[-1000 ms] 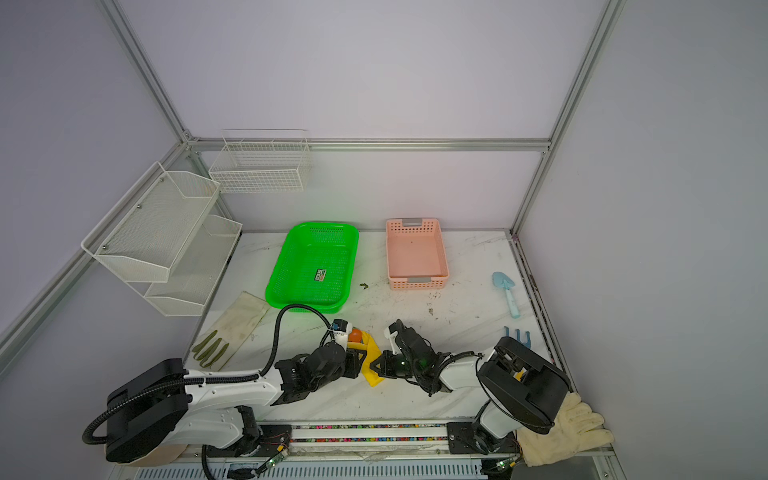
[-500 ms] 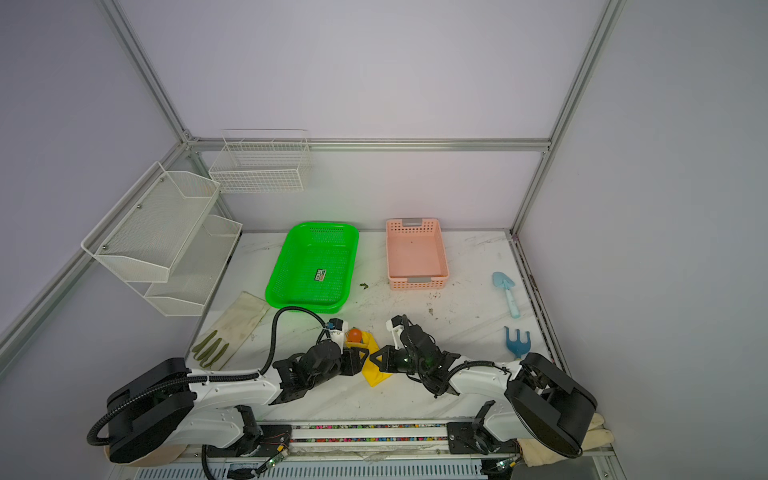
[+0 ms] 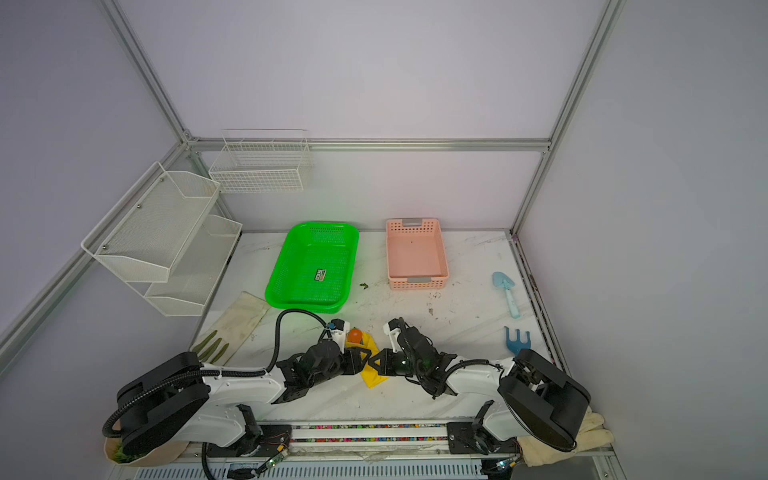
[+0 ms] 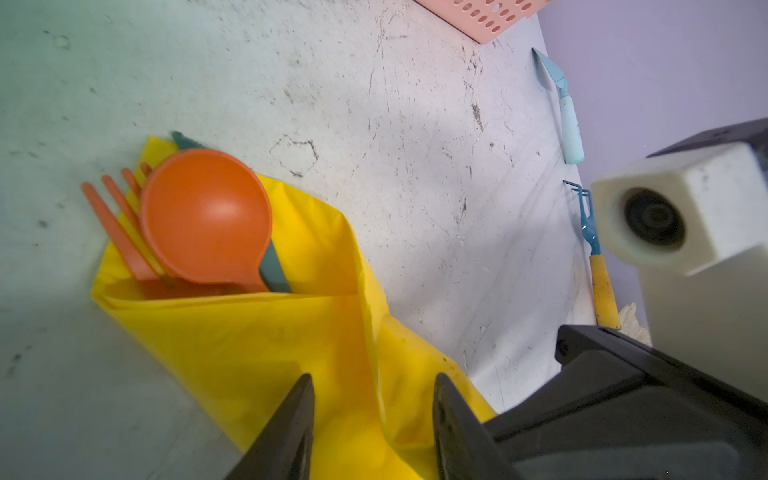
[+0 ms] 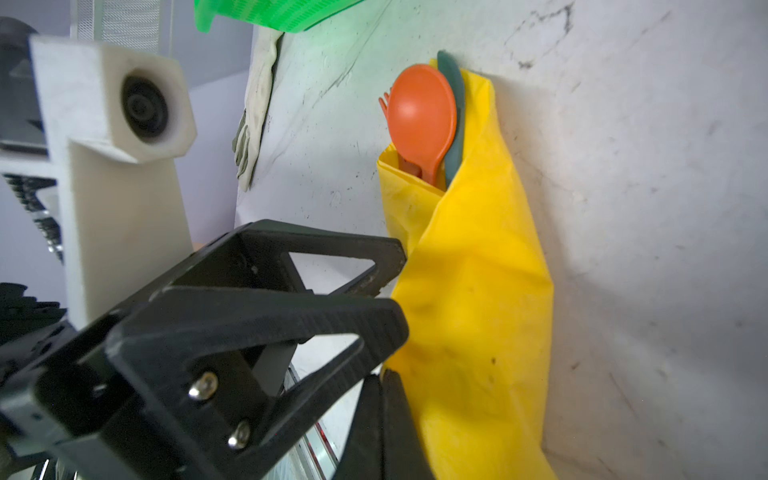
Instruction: Place the utensils on the paper napkin and roll it up
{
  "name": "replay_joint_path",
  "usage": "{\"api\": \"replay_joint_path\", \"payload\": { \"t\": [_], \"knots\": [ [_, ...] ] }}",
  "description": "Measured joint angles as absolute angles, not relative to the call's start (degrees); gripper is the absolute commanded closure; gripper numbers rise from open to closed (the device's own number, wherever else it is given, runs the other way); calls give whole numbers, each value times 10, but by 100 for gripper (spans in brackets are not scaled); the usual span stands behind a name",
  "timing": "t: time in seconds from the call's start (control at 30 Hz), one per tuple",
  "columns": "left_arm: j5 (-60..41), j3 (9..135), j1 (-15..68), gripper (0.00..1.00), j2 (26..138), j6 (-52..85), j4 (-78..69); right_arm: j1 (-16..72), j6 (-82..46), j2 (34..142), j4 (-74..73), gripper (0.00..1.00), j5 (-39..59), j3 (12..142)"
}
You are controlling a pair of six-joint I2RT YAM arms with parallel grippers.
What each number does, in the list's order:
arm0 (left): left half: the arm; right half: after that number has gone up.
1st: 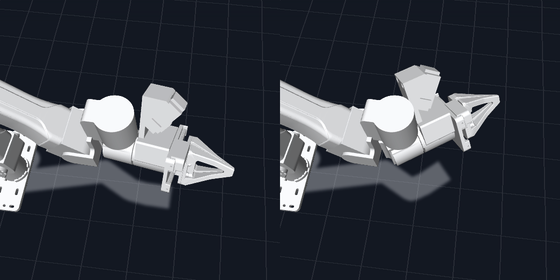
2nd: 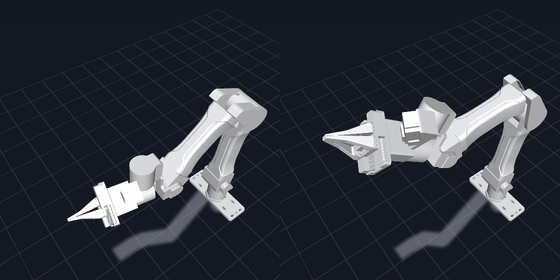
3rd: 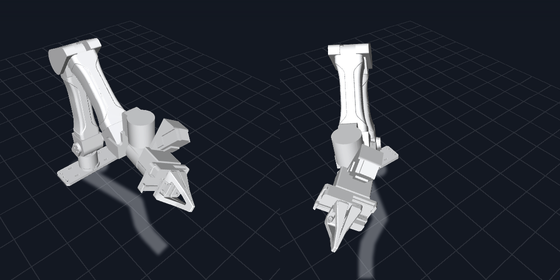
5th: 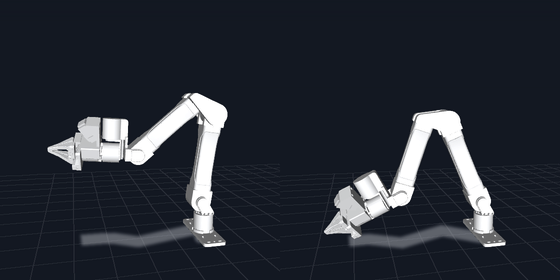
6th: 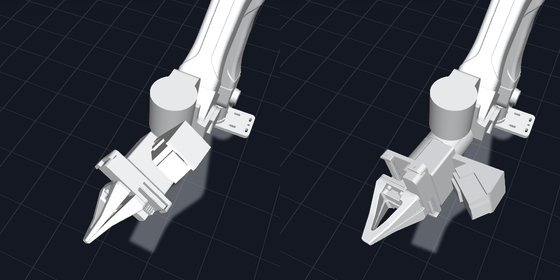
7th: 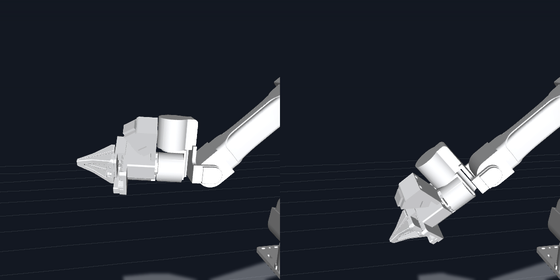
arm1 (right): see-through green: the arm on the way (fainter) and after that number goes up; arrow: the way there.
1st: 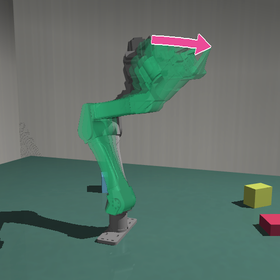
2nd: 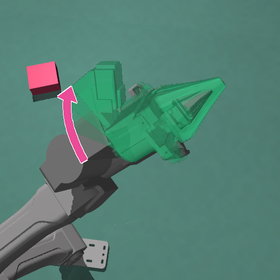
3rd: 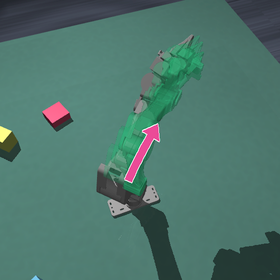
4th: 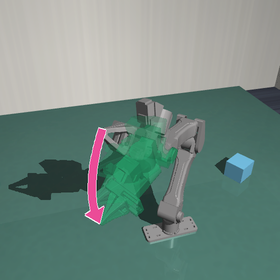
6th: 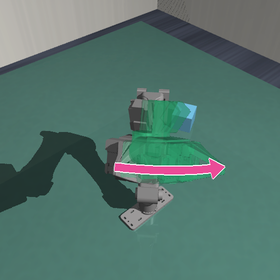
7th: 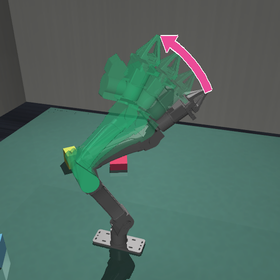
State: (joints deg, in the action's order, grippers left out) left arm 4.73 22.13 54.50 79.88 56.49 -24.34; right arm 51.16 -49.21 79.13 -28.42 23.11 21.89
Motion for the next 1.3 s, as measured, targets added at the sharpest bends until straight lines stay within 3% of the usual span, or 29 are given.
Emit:
{"api": "replay_joint_path", "payload": {
  "t": [0.2,0.53,0.7,0.87,0.93,1.07,1.2,1.3],
  "knots": [
    [20,221,537,65,838,579,-288,515,-492,806,-289,100,232,219],
    [-3,221,526,69,854,582,-303,518,-491,814,-294,100,232,219],
    [-17,212,517,87,863,592,-330,518,-489,825,-298,100,233,221],
    [-25,203,509,92,877,596,-344,522,-487,819,-291,100,225,224],
    [-28,203,507,94,879,596,-352,523,-486,806,-277,100,216,227],
    [-30,203,507,94,882,596,-367,526,-482,765,-242,85,196,234],
    [-30,202,505,94,891,599,-373,545,-486,695,-208,84,162,236],
    [-30,199,503,94,902,605,-382,574,-499,637,-192,92,131,235]
  ]
}}
